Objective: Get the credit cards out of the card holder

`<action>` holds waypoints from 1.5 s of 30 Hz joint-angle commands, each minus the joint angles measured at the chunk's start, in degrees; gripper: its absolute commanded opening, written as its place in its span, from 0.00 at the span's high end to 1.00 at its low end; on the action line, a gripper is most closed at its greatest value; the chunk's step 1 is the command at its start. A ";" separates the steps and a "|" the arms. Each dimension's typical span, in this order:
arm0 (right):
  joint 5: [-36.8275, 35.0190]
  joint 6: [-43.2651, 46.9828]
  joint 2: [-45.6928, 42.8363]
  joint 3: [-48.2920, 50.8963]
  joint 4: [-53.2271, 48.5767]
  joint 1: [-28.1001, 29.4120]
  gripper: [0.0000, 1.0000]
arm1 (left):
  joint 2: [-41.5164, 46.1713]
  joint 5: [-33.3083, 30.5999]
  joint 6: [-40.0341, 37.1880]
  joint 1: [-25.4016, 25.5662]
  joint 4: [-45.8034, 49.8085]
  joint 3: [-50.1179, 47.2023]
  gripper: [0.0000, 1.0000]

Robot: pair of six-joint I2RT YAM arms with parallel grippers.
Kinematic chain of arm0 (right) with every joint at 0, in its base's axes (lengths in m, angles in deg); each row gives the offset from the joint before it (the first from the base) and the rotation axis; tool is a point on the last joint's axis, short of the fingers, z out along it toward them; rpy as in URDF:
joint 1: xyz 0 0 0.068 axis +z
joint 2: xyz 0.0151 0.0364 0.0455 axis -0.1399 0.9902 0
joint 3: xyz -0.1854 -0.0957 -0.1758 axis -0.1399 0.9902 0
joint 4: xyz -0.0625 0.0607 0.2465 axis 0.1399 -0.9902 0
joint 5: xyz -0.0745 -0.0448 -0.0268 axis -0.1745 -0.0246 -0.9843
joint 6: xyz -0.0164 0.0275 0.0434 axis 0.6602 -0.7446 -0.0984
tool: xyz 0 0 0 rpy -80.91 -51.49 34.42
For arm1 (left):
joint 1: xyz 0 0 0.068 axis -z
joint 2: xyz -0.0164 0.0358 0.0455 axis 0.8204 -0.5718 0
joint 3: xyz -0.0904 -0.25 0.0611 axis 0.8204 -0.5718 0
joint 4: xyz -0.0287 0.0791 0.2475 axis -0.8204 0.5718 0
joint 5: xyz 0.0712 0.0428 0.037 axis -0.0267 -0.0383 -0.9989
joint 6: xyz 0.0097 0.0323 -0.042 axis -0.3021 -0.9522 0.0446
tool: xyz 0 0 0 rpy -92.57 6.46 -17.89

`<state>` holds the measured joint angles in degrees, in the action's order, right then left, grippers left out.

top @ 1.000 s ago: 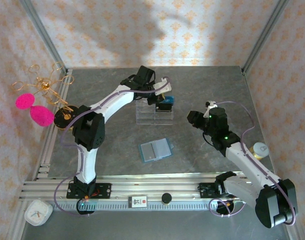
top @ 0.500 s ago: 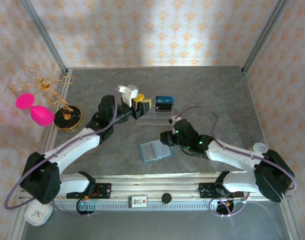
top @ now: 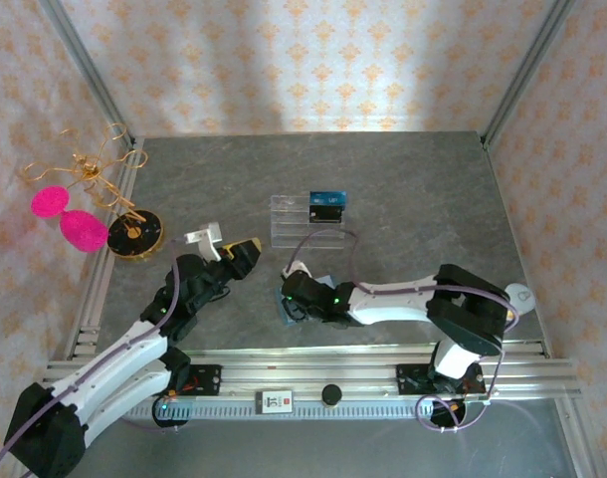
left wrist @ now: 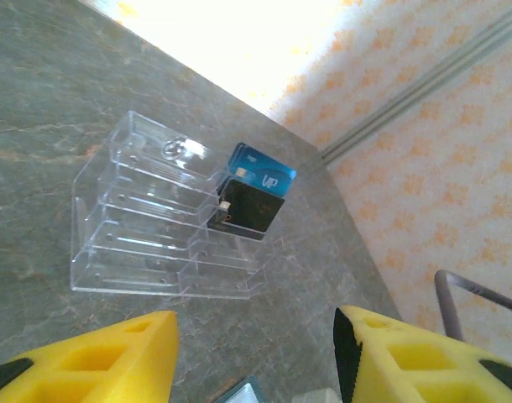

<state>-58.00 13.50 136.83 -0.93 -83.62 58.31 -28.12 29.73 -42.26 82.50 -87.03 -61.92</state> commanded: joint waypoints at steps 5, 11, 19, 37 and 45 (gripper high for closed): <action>-4.76 -0.31 5.40 -2.90 -5.14 1.34 0.64 | 3.13 -2.19 2.67 0.50 4.66 -2.98 0.48; -5.12 -3.33 6.30 -2.66 -5.20 1.41 0.91 | 1.25 0.78 2.15 0.53 3.77 -3.19 0.48; -0.84 -11.03 -0.49 2.07 7.89 0.28 1.00 | -5.37 2.25 2.55 5.02 1.54 -3.59 0.75; -5.58 -20.44 -11.84 10.00 15.16 -0.35 0.67 | -31.32 6.44 1.27 14.61 -3.72 3.32 1.00; -16.21 -22.97 -27.03 17.10 6.05 -1.03 0.64 | -44.75 8.79 0.81 20.96 -6.64 11.71 1.00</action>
<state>-67.61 -7.61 112.74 14.11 -72.61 57.87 -68.58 36.37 -39.95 101.54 -90.61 -52.98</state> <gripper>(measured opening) 0.363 0.049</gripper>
